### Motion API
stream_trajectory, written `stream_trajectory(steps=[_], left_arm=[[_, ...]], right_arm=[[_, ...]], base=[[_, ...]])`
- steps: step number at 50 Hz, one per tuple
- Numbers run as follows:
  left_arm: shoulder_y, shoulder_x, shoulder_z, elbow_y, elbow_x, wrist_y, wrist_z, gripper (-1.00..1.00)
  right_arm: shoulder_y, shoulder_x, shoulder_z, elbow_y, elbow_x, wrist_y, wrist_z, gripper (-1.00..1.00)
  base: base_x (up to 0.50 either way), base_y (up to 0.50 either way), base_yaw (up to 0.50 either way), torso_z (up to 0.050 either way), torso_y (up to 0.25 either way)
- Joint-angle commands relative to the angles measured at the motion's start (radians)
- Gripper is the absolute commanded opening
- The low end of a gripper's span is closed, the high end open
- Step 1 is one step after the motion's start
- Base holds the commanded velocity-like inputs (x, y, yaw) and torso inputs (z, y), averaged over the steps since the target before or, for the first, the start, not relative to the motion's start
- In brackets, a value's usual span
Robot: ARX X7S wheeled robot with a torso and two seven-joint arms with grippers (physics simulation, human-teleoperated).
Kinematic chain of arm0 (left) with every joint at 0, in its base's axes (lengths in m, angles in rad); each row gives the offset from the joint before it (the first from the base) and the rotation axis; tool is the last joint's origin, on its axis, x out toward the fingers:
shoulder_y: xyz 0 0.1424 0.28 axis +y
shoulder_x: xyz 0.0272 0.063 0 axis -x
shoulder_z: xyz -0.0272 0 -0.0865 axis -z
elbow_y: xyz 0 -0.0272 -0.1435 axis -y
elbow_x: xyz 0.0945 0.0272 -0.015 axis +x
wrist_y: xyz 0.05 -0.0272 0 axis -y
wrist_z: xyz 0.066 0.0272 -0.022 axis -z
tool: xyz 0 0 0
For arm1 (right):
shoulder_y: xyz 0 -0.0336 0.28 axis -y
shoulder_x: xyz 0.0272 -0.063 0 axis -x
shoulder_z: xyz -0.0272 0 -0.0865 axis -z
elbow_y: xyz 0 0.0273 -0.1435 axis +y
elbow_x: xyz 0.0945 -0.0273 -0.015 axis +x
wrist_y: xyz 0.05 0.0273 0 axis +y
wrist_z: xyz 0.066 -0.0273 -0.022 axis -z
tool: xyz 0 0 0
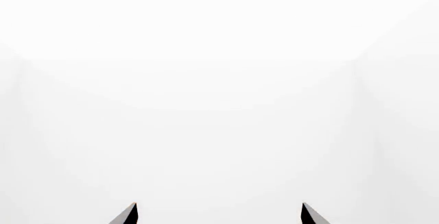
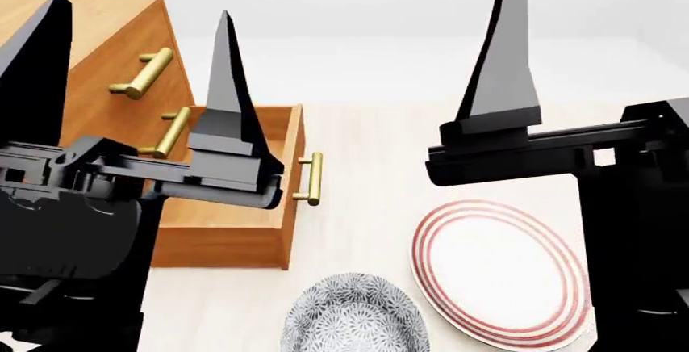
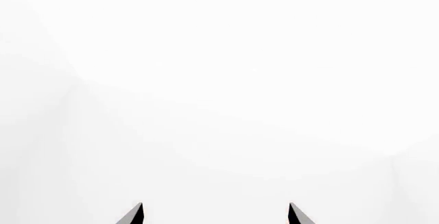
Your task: Open the bottom drawer of the cabinet.
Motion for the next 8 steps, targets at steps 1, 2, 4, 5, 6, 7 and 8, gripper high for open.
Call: stream_trajectory(steps=[1,2,4,5,6,7,8], left_arm=[[-0.082,-0.029,0.065,-0.002,-0.037,0.032,-0.052,1.00],[-0.087,-0.030,0.069,-0.002,-0.039,0.033,-0.054,1.00],[-0.097,-0.030,0.074,-0.005,-0.044,0.034,-0.057,1.00],[-0.103,-0.028,0.076,-0.007,-0.048,0.033,-0.057,1.00],[-0.109,-0.027,0.077,-0.009,-0.050,0.031,-0.059,1.00],[-0.120,-0.026,0.076,-0.012,-0.060,0.028,-0.060,1.00],[-0.126,-0.025,0.077,-0.012,-0.064,0.025,-0.062,1.00]], right_arm=[[0.111,0.010,-0.103,0.004,0.024,-0.049,0.037,1.00],[0.117,0.008,-0.107,0.002,0.025,-0.046,0.040,1.00],[0.131,0.005,-0.113,0.001,0.033,-0.045,0.044,1.00],[0.136,0.005,-0.115,0.003,0.037,-0.048,0.044,1.00],[0.140,0.005,-0.116,0.004,0.040,-0.049,0.043,1.00],[0.147,0.004,-0.115,0.005,0.046,-0.048,0.042,1.00],[0.150,0.004,-0.115,0.006,0.048,-0.048,0.042,1.00]], base=[[0.00,0.00,0.00,0.000,0.000],[0.00,0.00,0.00,0.000,0.000],[0.00,0.00,0.00,0.000,0.000],[0.00,0.00,0.00,0.000,0.000],[0.00,0.00,0.00,0.000,0.000],[0.00,0.00,0.00,0.000,0.000],[0.00,0.00,0.00,0.000,0.000]])
